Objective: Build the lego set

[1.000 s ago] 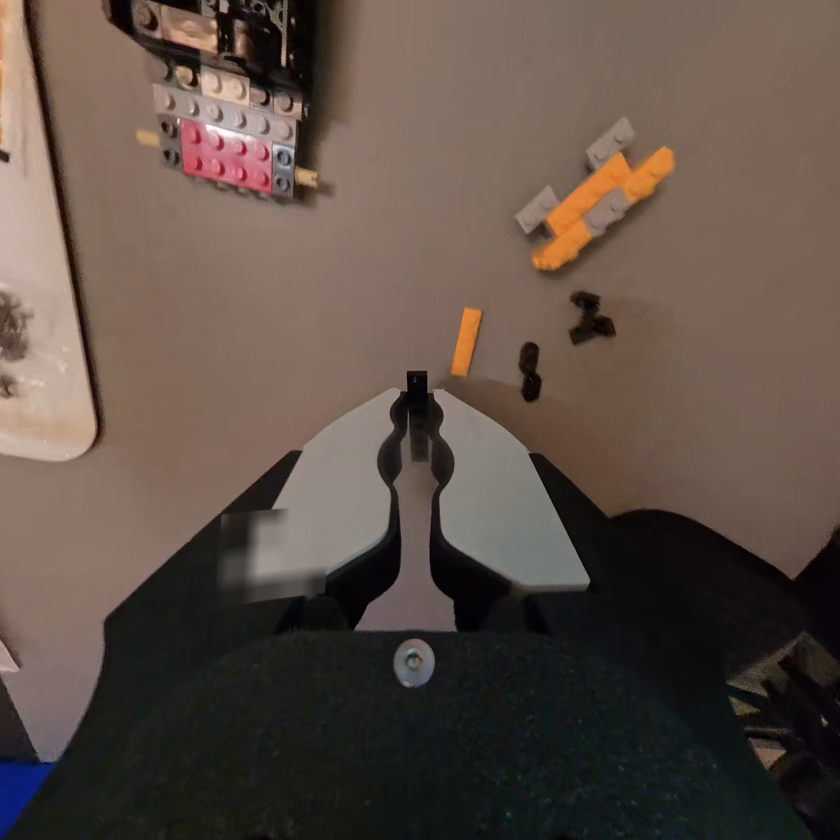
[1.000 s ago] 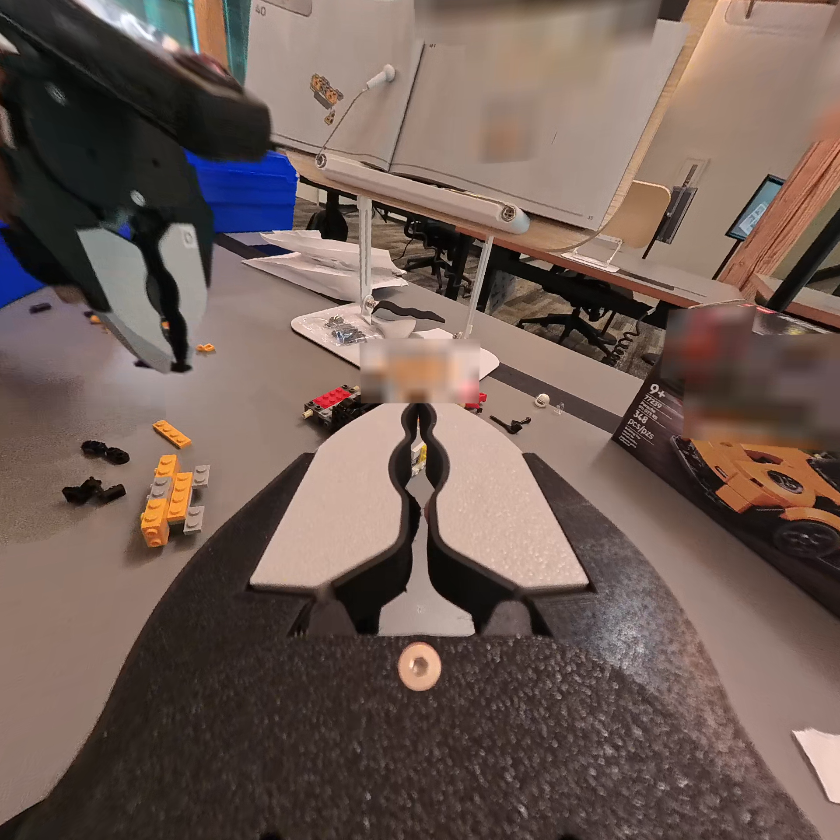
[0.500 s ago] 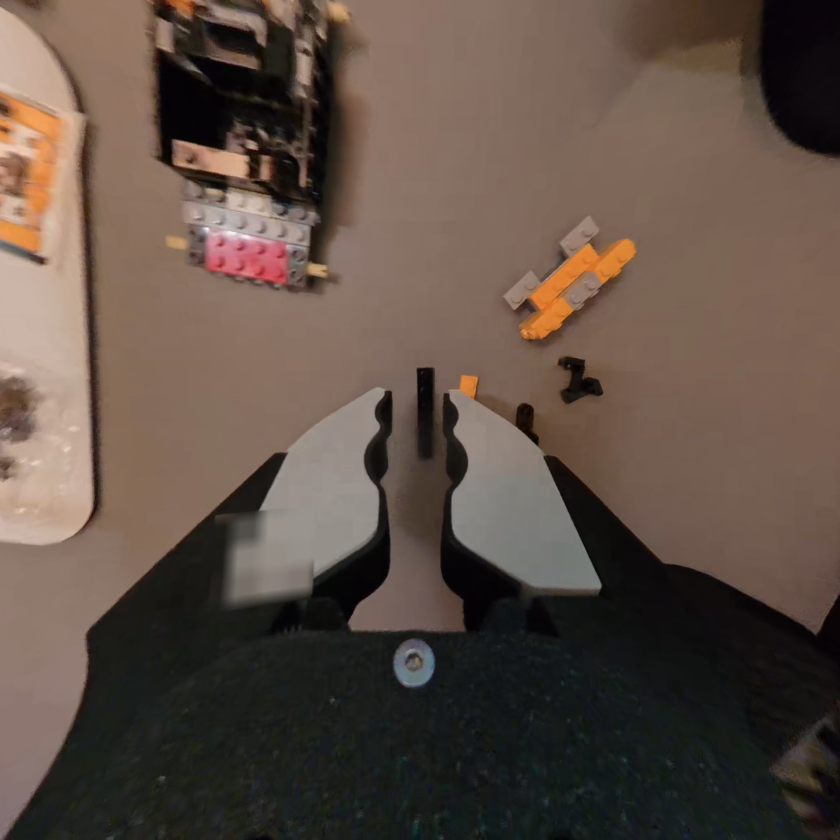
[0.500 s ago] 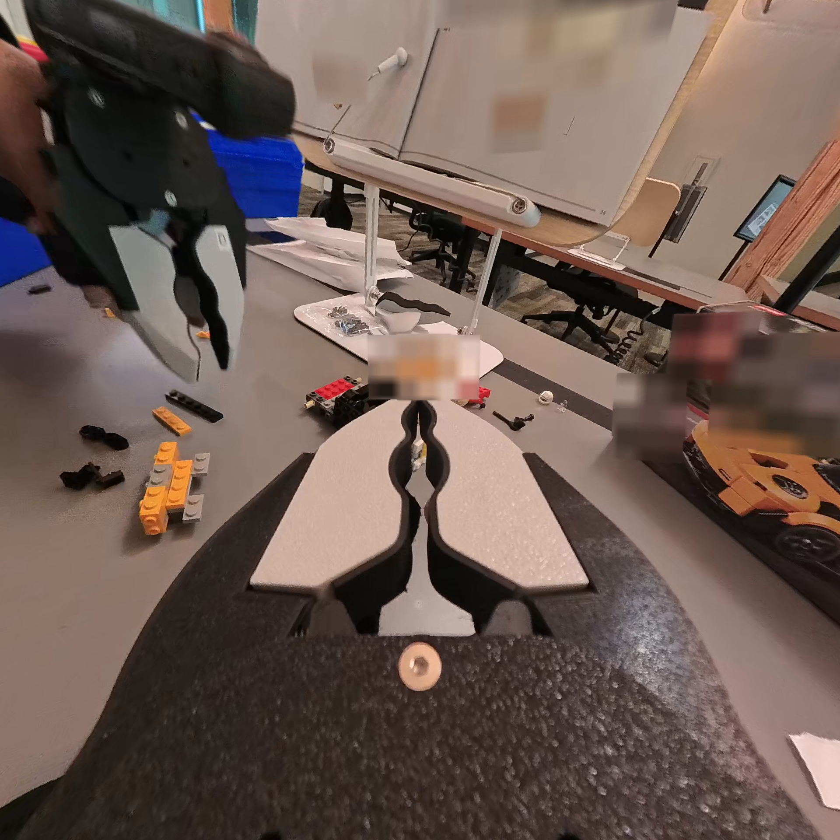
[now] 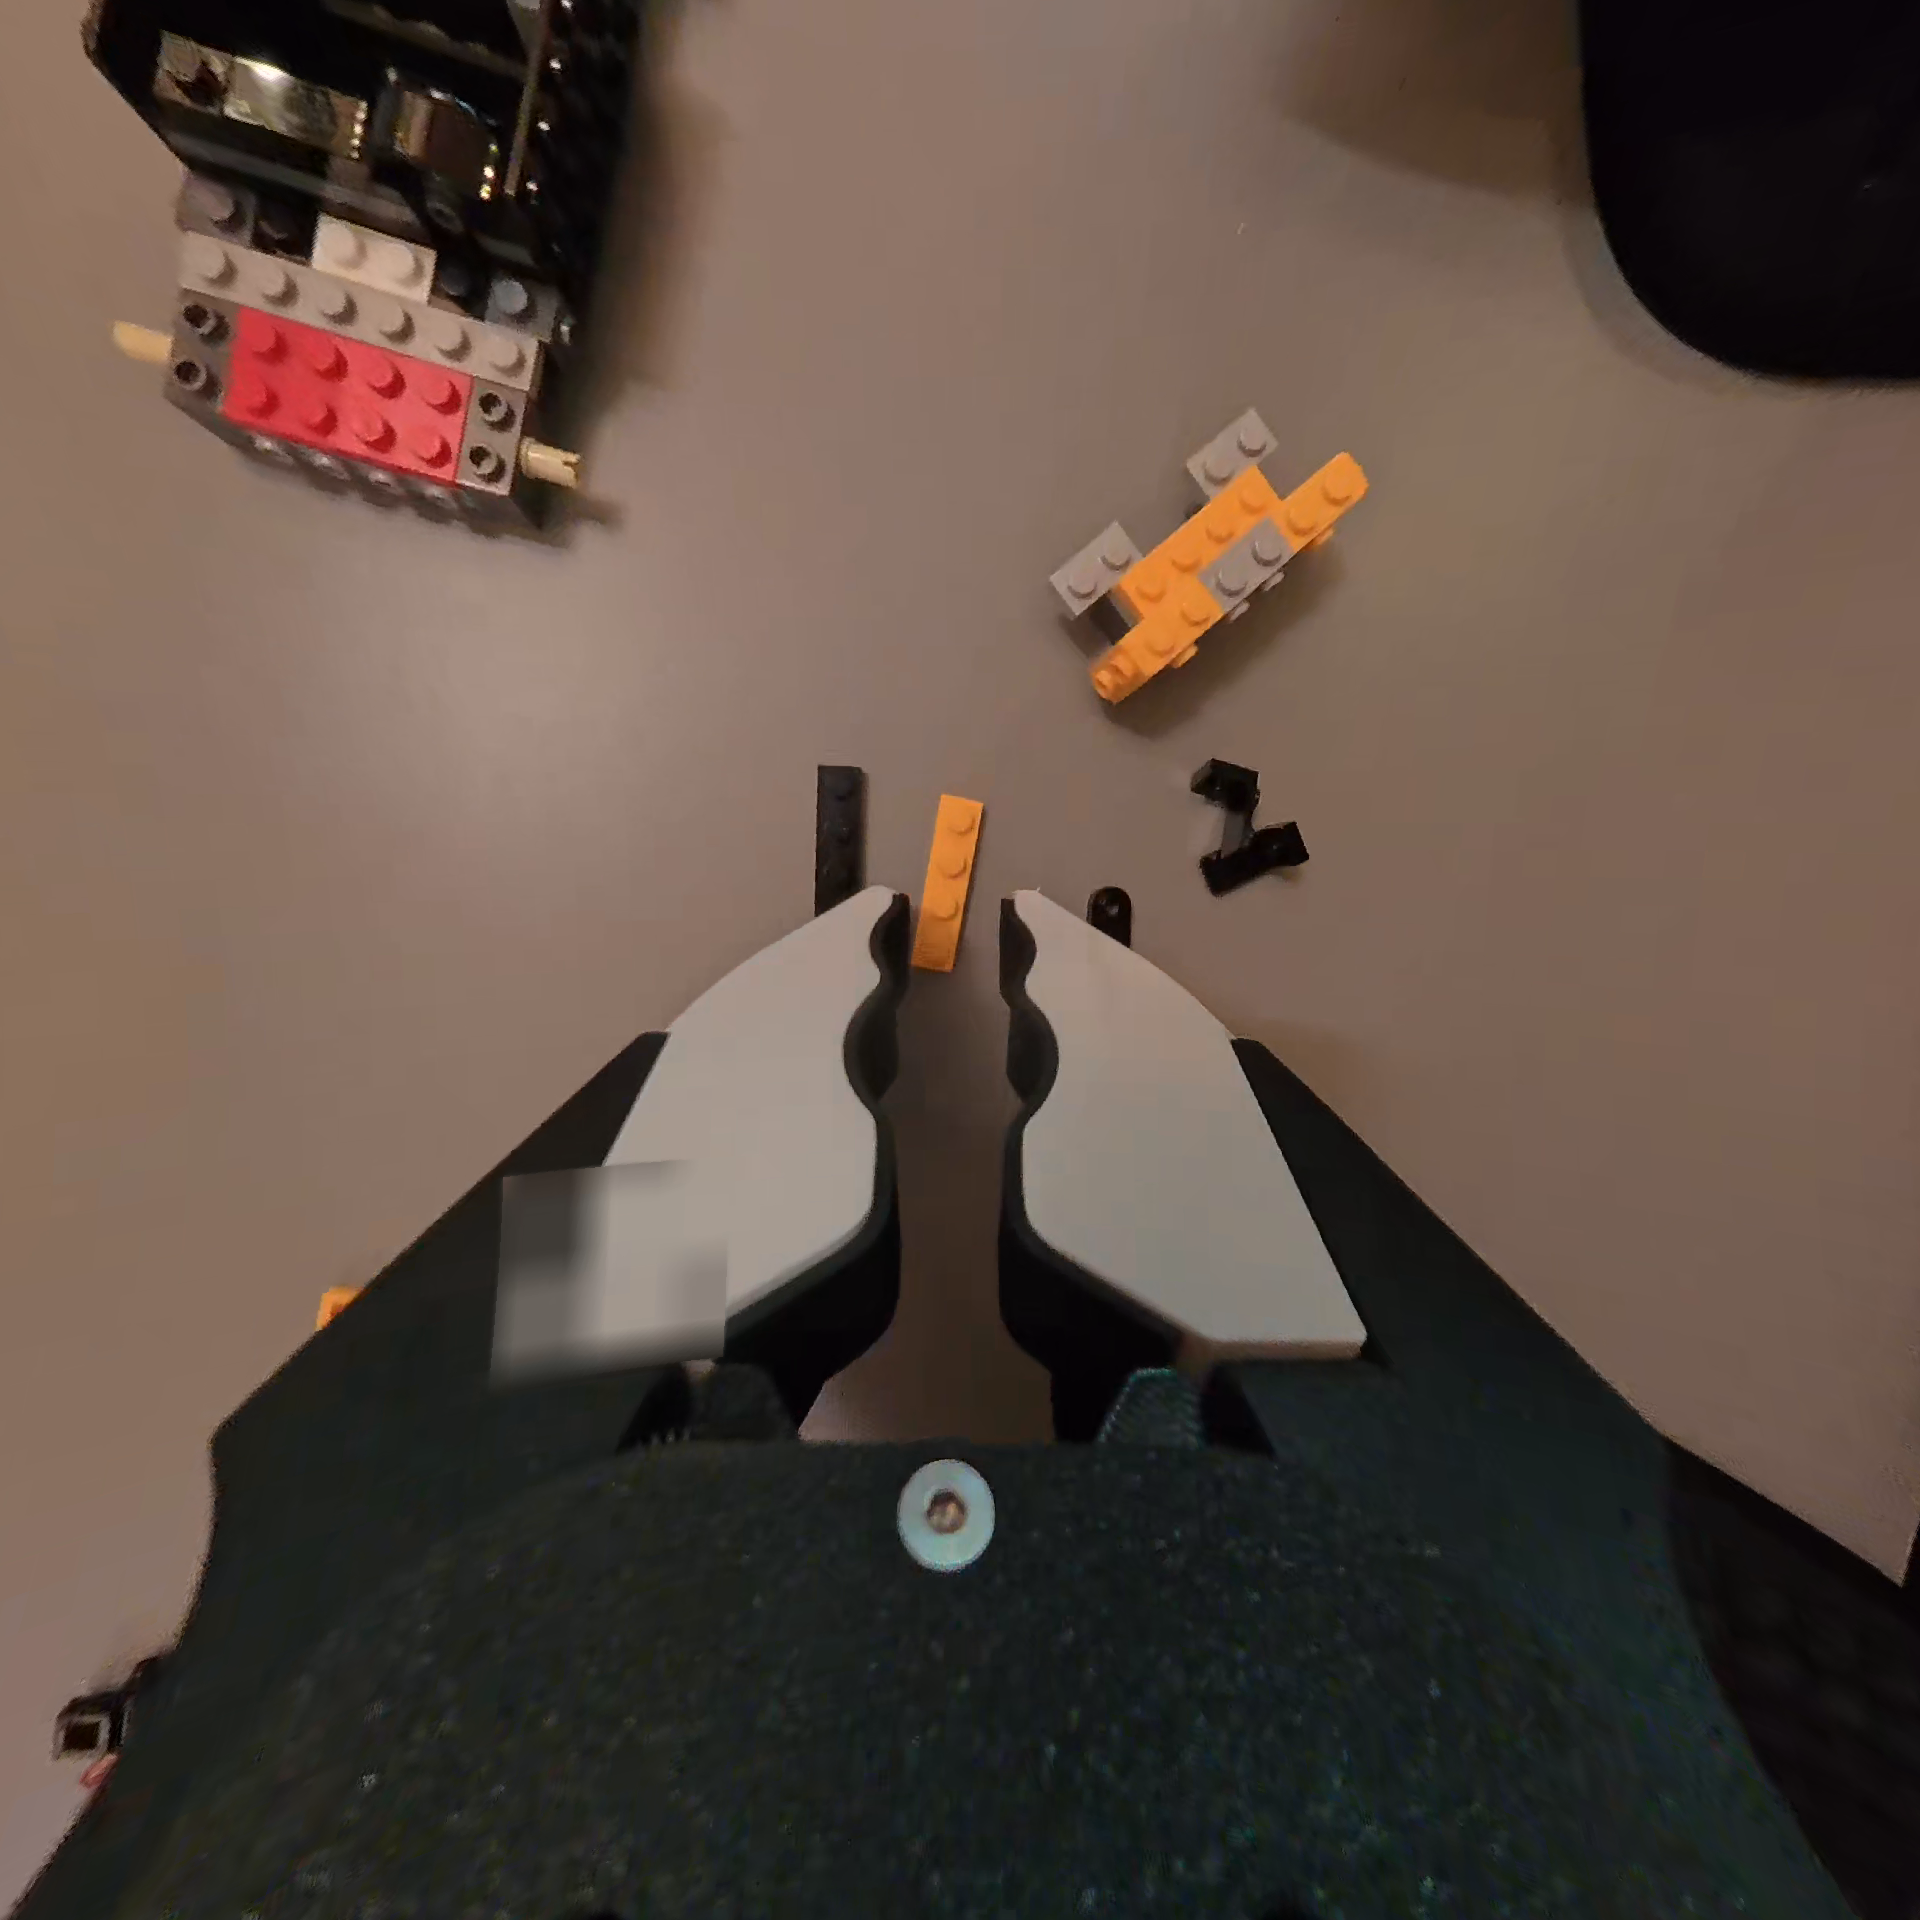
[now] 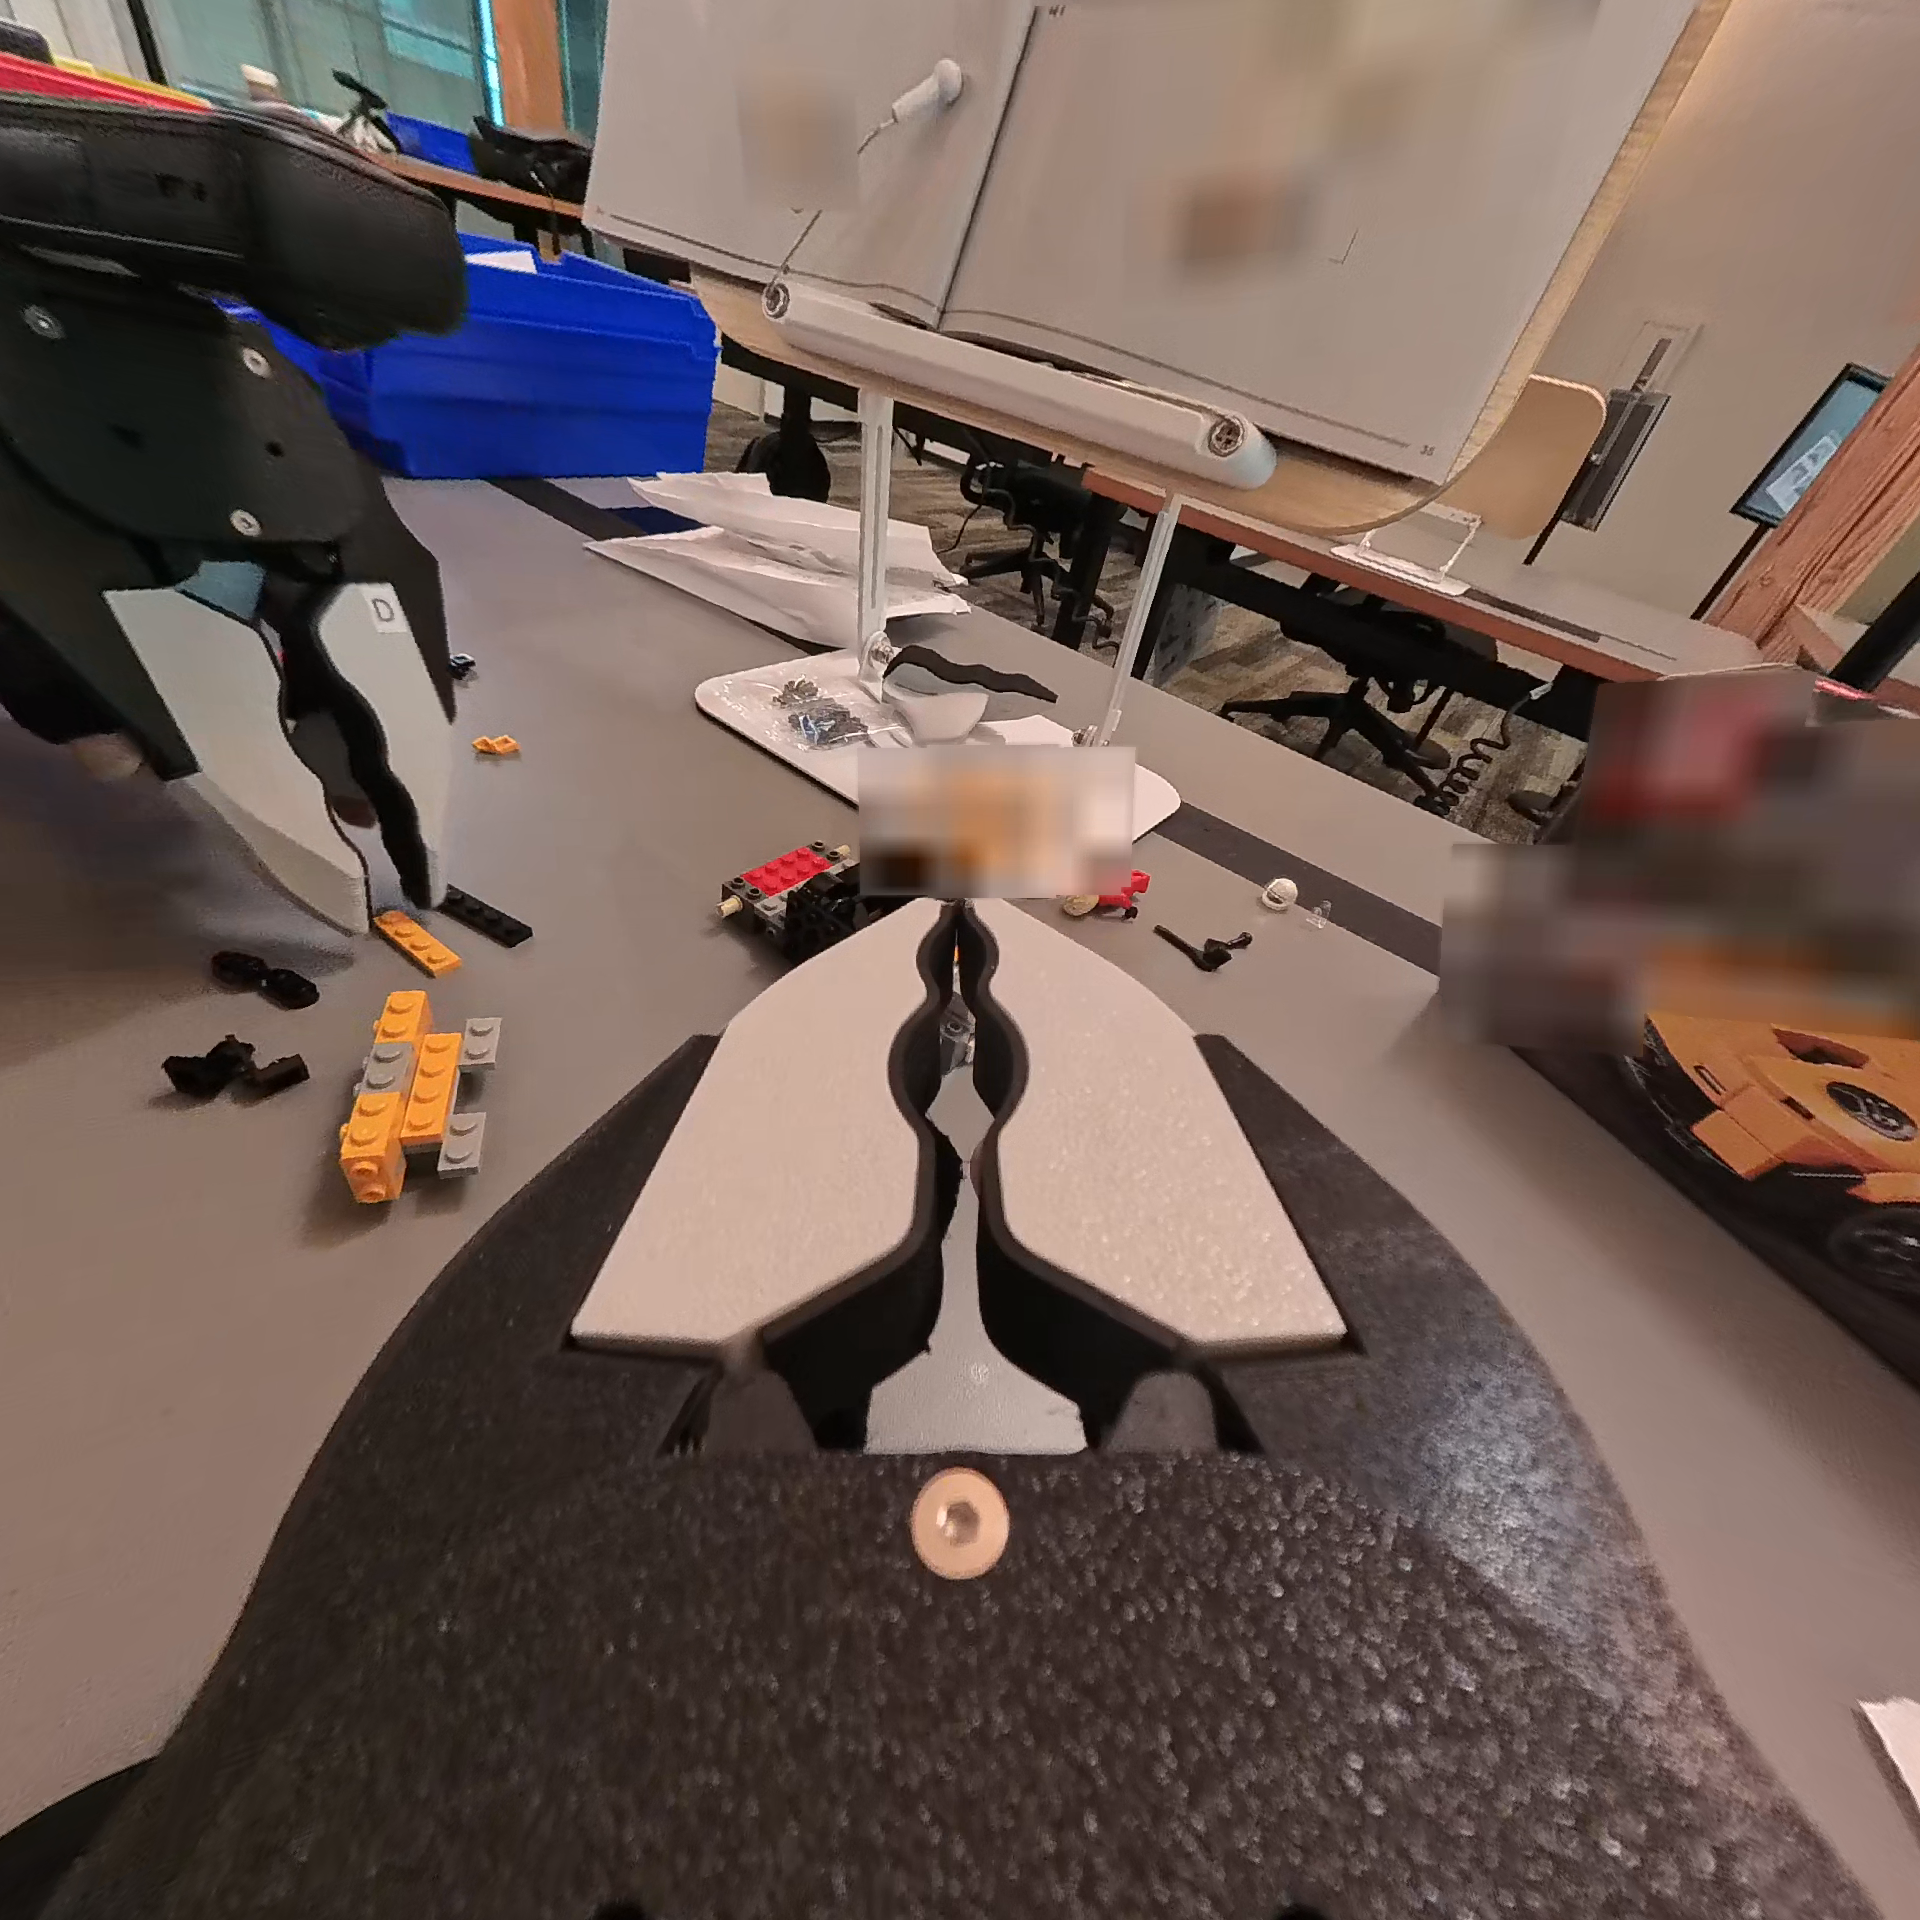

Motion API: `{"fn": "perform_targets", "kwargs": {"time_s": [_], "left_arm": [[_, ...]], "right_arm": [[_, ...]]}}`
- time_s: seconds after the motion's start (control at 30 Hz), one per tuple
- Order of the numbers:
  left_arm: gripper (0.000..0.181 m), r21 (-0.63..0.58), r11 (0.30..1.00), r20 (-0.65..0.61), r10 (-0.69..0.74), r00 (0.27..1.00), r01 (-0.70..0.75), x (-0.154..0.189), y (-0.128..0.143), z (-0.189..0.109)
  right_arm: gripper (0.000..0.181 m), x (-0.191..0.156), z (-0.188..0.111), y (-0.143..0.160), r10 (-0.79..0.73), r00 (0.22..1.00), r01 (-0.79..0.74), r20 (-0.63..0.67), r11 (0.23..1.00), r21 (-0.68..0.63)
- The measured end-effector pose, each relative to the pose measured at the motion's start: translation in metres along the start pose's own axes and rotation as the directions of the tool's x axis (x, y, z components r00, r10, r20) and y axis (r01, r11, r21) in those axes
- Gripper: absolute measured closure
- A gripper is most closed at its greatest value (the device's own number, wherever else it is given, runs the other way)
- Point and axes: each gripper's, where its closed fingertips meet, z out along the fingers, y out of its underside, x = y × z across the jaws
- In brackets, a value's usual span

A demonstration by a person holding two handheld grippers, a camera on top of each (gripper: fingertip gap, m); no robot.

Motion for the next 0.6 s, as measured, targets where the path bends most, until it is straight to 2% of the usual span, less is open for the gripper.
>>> {"fn": "perform_targets", "kwargs": {"time_s": [0.3, 0.47, 0.53, 0.6], "left_arm": [[0.173, -0.008, 0.999, 0.015, 0.034, 0.999, -0.034, -0.001, 0.001, 0.007], [0.173, 0.046, 0.999, 0.028, 0.028, 0.999, -0.029, 0.002, 0.0, 0.006], [0.174, 0.08, 0.997, 0.039, 0.012, 0.999, -0.015, 0.002, 0.0, 0.002], [0.174, 0.108, 0.994, 0.06, -0.001, 0.998, -0.006, 0.001, 0.002, -0.004]], "right_arm": [[0.181, -0.001, 0.0, 0.0, -0.001, 1.0, 0.001, 0.007, 1.0, 0.001], [0.181, -0.004, 0.0, 0.001, -0.001, 1.0, 0.001, 0.021, 1.0, -0.004], [0.181, -0.011, 0.002, 0.001, -0.005, 0.998, 0.006, 0.056, 1.0, -0.014], [0.181, -0.026, 0.008, 0.004, -0.017, 0.988, 0.026, 0.155, 0.998, -0.054]]}}
